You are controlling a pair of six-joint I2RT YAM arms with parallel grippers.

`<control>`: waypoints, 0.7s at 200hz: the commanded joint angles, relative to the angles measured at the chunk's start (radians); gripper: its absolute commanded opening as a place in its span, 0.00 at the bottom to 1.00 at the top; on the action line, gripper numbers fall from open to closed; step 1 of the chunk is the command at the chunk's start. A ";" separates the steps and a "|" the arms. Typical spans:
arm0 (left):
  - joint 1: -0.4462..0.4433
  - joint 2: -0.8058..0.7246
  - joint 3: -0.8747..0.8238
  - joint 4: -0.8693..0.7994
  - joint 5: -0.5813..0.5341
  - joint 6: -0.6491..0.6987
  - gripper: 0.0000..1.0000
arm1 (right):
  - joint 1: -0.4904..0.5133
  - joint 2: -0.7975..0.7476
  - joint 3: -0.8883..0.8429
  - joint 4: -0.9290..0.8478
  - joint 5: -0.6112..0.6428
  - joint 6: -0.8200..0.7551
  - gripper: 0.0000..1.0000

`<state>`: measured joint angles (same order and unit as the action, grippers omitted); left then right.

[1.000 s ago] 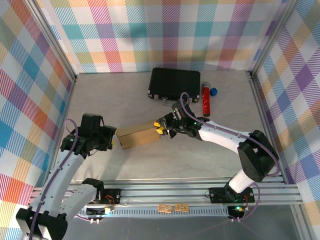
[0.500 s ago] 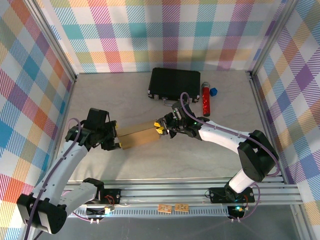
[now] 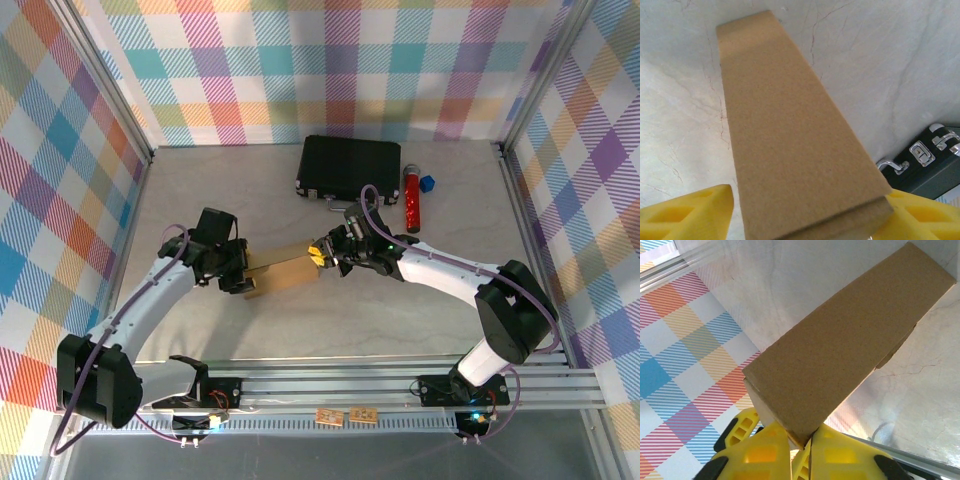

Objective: Fold the paper box

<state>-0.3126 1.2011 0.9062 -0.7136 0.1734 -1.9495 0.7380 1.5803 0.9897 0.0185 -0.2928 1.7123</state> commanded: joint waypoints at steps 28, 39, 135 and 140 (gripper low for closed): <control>-0.006 0.025 -0.027 -0.067 0.028 0.059 0.40 | 0.004 0.032 -0.063 -0.157 -0.014 -0.008 0.11; -0.008 0.009 -0.045 -0.055 0.017 0.057 0.35 | 0.001 0.013 -0.065 -0.158 -0.009 -0.018 0.12; -0.010 -0.161 -0.255 0.388 -0.300 0.266 0.18 | -0.131 -0.306 0.039 -0.426 0.027 -0.360 0.64; -0.010 -0.163 -0.286 0.447 -0.309 0.289 0.18 | -0.149 -0.320 0.033 -0.433 0.019 -0.375 0.64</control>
<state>-0.3183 1.0527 0.7418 -0.5144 0.0044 -1.7947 0.6502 1.3548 0.9890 -0.2874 -0.2974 1.4940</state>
